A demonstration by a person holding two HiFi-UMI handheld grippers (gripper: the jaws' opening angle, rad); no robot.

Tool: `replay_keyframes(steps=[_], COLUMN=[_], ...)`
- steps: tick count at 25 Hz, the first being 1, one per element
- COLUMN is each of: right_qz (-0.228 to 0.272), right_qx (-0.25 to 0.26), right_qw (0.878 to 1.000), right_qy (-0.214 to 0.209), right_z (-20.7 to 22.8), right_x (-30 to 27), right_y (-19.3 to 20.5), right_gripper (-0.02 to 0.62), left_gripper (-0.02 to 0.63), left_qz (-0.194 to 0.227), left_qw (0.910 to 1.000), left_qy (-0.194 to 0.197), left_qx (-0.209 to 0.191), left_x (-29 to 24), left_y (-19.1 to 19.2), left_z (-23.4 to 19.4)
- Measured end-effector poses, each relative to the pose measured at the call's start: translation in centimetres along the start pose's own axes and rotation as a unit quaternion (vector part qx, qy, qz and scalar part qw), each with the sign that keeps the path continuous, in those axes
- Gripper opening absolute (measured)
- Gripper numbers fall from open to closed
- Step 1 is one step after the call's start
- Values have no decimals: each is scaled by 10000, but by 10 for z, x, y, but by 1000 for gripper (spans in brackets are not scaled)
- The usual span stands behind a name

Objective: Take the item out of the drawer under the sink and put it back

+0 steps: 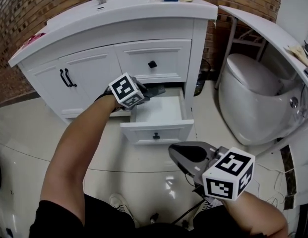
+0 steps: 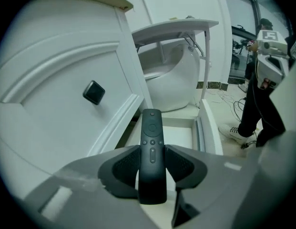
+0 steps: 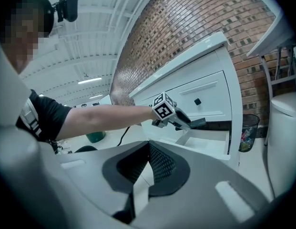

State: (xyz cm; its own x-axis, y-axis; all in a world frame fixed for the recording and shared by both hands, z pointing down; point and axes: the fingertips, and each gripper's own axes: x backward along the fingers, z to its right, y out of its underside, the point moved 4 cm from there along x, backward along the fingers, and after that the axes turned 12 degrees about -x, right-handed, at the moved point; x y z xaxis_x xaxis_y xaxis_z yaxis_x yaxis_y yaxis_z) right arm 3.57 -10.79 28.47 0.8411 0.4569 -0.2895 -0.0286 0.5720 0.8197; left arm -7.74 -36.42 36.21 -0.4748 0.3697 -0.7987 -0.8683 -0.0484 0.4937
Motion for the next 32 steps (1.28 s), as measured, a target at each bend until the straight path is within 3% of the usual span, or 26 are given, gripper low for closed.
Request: replay_keyframes(steps=[6,13,16,20,25,32], right_qz=[152,104,71,132,186,127], right_qx=[69,112,145,99,85,313], right_qw=[9998,9997,9997,9995,9993,9991], right_qy=[76,176,193,266,327,249], right_z=[-2,-4,-5,-2,-5,-20], right_x=[4,-2,-1,3,9,10], right_y=[-7,0,1,1,3,9], right_gripper=[3,3,3,3,3,3], left_gripper=[169,169,169,169,169,169], left_qz=[608,1503,1926,2510,3362,3660], left_qw=[9971,9835,9731,9576,9231,9099], left_qy=[-453,-934,-1053,-917,-495,-704], left_qx=[53,375,704,1077,1800,1820], left_x=[61,124,143,168,195,208], left_y=[-12,-27,-36,-44,-56,-52], left_z=[26,89,123,168,209,233])
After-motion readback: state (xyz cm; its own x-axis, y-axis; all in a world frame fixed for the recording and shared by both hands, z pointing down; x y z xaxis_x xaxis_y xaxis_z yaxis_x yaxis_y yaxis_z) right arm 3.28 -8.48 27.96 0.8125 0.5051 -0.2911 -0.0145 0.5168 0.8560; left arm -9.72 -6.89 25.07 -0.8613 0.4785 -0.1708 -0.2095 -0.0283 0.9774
